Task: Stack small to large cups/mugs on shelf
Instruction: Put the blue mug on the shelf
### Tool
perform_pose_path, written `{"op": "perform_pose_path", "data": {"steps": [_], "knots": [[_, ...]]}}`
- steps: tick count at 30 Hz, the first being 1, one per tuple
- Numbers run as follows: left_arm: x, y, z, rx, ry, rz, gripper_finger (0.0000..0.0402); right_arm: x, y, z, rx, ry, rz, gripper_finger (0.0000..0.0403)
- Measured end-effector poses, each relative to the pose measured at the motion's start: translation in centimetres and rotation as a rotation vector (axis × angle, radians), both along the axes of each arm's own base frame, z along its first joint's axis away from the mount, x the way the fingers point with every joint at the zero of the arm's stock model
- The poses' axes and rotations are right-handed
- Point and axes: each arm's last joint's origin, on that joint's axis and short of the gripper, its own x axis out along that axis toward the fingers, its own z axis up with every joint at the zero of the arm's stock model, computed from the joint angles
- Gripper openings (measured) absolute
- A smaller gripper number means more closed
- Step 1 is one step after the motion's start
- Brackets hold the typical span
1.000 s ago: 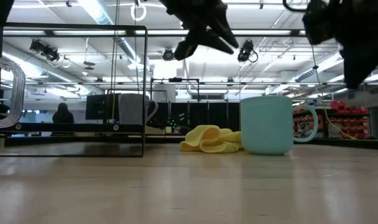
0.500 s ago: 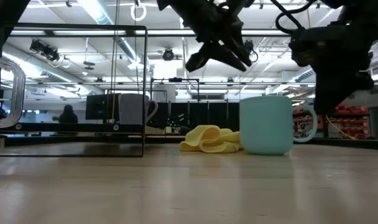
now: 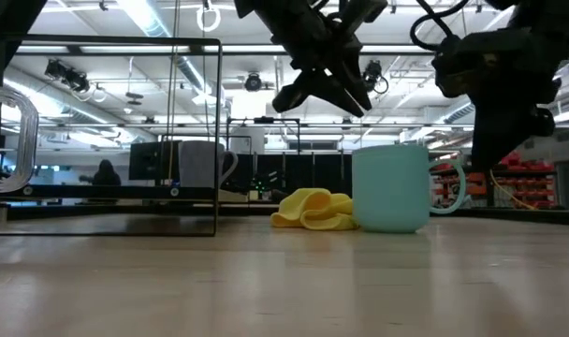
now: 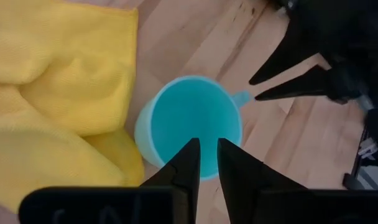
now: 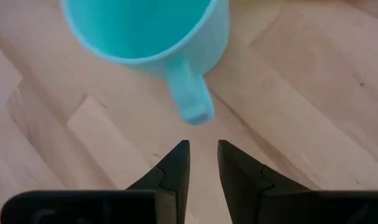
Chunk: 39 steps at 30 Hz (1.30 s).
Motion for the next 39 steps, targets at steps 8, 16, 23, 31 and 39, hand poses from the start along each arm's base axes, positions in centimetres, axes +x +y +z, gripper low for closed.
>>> {"op": "perform_pose_path", "data": {"steps": [8,16,23,31,39], "knots": [[0.0,0.1,-0.4,-0.014,0.026,0.011,0.006,0.7,-0.7,-0.4,-0.022,-0.003,-0.001,0.0091],[-0.2,0.2,-0.8,-0.021,0.058,0.023,0.0061,1.8,-1.5,-0.6,-0.024,-0.05,-0.002,0.0091],[-0.5,1.0,-1.8,-0.012,0.143,0.052,0.0056,2.0,-1.8,-0.5,-0.034,-0.052,0.009,0.0091],[-0.4,1.6,-2.6,-0.013,0.169,0.065,0.0061,2.0,-1.7,-0.5,-0.033,-0.057,0.01,0.0091],[-0.5,2.3,-2.7,-0.01,0.178,0.082,0.006,2.0,-1.7,-0.5,-0.035,-0.06,0.016,0.0091]]}}
